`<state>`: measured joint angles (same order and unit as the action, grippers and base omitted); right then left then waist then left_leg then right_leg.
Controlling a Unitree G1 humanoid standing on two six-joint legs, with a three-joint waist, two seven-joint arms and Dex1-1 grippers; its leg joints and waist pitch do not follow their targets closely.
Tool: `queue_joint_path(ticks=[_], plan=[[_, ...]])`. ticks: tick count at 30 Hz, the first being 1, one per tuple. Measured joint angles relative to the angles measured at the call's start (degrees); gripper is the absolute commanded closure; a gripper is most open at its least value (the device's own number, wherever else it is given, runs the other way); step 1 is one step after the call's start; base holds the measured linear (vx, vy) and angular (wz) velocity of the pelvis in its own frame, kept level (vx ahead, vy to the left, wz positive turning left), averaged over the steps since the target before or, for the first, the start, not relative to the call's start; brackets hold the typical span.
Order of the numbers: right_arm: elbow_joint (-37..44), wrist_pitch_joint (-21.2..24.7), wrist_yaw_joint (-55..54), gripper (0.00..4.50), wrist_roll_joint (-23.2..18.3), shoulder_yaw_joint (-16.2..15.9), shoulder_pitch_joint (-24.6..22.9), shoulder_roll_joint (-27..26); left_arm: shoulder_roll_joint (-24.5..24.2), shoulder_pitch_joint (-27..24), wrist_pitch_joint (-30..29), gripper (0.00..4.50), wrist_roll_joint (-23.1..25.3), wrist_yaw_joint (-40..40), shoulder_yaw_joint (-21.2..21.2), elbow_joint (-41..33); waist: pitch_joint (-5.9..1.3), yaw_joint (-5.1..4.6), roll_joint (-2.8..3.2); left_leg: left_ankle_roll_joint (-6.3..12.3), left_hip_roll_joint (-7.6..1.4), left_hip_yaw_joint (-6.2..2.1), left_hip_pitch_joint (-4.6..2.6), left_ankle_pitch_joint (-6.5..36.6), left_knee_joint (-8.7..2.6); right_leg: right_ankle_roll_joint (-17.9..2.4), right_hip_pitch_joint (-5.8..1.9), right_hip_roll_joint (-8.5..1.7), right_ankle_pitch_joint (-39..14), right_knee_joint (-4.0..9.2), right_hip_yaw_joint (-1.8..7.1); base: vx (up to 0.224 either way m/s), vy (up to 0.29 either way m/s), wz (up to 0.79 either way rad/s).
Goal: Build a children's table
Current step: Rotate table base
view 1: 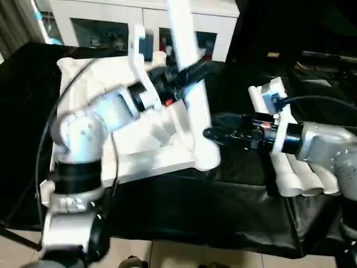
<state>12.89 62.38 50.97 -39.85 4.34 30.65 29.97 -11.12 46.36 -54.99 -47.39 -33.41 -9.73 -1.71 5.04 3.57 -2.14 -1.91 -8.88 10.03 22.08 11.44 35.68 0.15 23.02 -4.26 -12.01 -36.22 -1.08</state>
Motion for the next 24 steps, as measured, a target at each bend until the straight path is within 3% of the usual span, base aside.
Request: queue_joint_path(ticks=[7,20,24], plan=[[-0.2,0.9,0.7,1.08,-1.5,-1.6,1.2,-1.2,-1.2,-0.1,0.1,2.67,-2.2,-6.0,1.1,-1.0,0.0,0.09,0.0,0.02,0.0,0.01,0.0,0.0,0.0,0.0,0.0,-0.01,0.0,0.0,0.0,0.0,0.0,0.0],[-0.1,2.3,1.2,2.33,-4.6,-1.8,1.1,-1.8,-1.4,-0.1,1.3,2.68,-2.5,-8.6,1.7,-0.5,0.0,0.66,0.0,0.02,0.0,0.01,0.01,0.0,0.0,0.0,0.0,-0.02,0.0,0.0,0.0,0.0,0.0,0.0],[0.0,2.3,0.7,2.51,-4.8,-2.1,1.1,-1.8,-1.3,-0.1,1.4,2.68,-2.5,-8.8,1.7,0.3,0.0,0.85,0.0,0.0,0.0,0.01,0.0,0.0,0.0,0.0,0.0,-0.02,0.0,0.0,0.0,0.0,0.0,0.0]])
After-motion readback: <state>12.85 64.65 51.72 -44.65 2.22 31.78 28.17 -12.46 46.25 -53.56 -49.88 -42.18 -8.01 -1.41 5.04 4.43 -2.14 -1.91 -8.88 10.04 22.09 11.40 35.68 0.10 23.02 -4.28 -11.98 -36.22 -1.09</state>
